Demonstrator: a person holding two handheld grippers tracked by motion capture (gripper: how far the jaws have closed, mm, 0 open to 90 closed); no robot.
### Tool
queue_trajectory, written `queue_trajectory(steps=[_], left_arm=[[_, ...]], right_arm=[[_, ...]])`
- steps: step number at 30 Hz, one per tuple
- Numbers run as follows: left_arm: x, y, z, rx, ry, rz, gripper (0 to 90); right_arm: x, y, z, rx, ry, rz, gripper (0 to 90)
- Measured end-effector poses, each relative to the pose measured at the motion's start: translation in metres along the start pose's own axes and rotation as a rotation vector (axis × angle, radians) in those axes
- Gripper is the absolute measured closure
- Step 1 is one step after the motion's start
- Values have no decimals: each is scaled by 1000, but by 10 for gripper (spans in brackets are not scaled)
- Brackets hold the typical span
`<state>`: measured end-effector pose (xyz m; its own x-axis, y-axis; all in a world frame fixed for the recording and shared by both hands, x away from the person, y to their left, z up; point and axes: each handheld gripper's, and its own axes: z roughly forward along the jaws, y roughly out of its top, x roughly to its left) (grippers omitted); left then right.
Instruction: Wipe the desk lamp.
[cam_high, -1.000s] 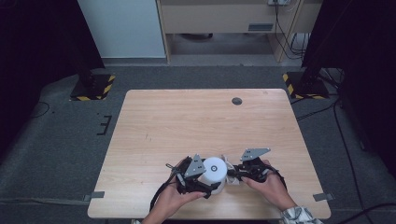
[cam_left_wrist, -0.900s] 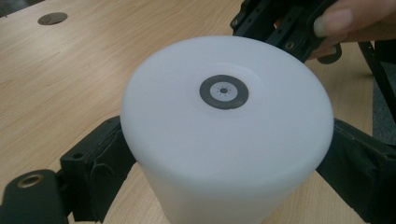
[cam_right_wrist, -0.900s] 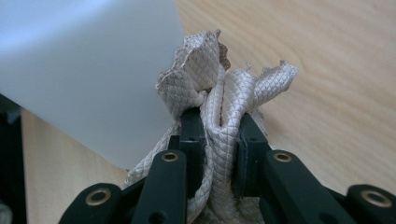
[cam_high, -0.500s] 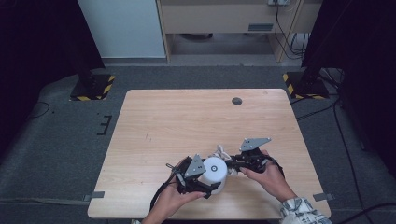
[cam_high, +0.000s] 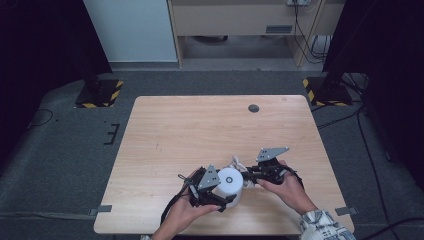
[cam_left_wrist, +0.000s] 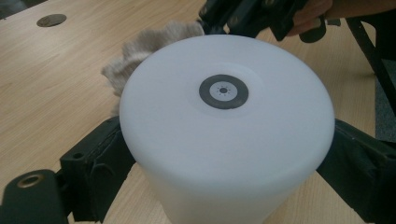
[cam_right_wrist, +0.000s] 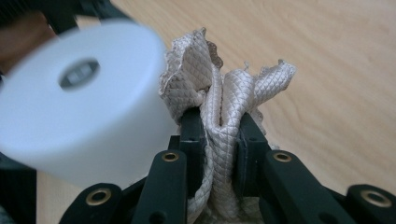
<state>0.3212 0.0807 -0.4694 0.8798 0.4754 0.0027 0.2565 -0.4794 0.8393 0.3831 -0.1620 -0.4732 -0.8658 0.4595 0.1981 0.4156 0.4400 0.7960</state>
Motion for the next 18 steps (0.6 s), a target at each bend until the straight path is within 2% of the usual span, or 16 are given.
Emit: queue_trajectory(steps=[4,8,11,14,18], left_arm=[[1,0,0,0,0,-2,81],[1,0,0,-1,-4,0,82],[2,0,0,-1,-4,0,82],[2,0,0,-1,-2,-1,82],[5,0,1,1,1,-3,81]], right_arm=[[-2,4,4,16,2,-6,770],[-4,-4,16,78,-8,-5,770],[-5,-9,19,103,-10,-2,770],[-4,-7,17,99,-13,3,770],[-2,3,5,20,-10,-1,770]])
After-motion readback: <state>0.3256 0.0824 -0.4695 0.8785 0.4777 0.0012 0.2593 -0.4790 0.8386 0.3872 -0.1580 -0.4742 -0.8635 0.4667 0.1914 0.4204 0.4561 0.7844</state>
